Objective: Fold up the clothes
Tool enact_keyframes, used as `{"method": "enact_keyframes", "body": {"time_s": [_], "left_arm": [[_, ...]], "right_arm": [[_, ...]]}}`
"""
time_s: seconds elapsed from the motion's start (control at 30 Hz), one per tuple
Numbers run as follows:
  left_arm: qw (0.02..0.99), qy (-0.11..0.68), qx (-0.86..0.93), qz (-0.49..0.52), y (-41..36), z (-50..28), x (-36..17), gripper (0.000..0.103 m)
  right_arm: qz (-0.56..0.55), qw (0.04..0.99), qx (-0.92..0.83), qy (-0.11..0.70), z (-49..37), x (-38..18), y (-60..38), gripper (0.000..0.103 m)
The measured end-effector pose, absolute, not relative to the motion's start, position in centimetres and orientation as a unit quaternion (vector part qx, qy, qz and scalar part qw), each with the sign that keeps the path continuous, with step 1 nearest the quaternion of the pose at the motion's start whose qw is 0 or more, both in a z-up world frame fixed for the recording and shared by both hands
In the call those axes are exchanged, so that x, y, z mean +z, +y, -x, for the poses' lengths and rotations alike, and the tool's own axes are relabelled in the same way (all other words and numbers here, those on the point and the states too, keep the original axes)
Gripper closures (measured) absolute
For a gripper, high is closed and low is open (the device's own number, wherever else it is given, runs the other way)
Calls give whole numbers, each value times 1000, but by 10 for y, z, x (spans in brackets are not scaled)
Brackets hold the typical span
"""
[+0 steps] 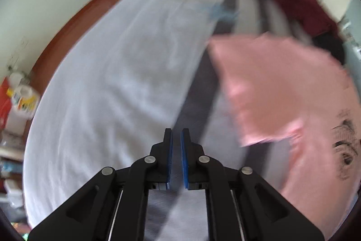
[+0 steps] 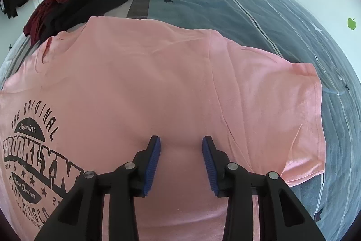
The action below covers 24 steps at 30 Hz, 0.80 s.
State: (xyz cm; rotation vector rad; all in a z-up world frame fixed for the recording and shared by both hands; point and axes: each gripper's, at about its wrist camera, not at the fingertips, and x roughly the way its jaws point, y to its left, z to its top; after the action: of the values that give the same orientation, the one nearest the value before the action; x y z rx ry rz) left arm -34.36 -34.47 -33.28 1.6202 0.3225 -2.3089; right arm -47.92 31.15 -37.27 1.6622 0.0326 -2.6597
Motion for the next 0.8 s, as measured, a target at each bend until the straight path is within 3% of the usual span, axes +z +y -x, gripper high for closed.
{"method": "enact_keyframes", "body": {"time_s": [0.07, 0.13, 0.2, 0.27, 0.53, 0.8], "left_arm": [[144, 140, -807, -555, -350, 351, -340, 95], [133, 157, -815, -542, -352, 364, -343, 86], [120, 176, -822, -527, -352, 383, -346, 61], [115, 186, -828, -517, -353, 401, -347, 50], [86, 170, -841, -507, -328, 444, -329, 49], [51, 83, -854, -511, -296, 388, -321, 49]], "right_arm": [[-531, 4, -847, 9, 479, -372, 313, 68], [-530, 7, -848, 10, 477, -371, 314, 68], [-529, 9, -848, 7, 474, -368, 318, 68], [-527, 5, -850, -1, 472, -366, 326, 68], [-533, -19, -845, -35, 465, -360, 363, 68], [-533, 10, -846, 9, 424, -362, 356, 68]]}}
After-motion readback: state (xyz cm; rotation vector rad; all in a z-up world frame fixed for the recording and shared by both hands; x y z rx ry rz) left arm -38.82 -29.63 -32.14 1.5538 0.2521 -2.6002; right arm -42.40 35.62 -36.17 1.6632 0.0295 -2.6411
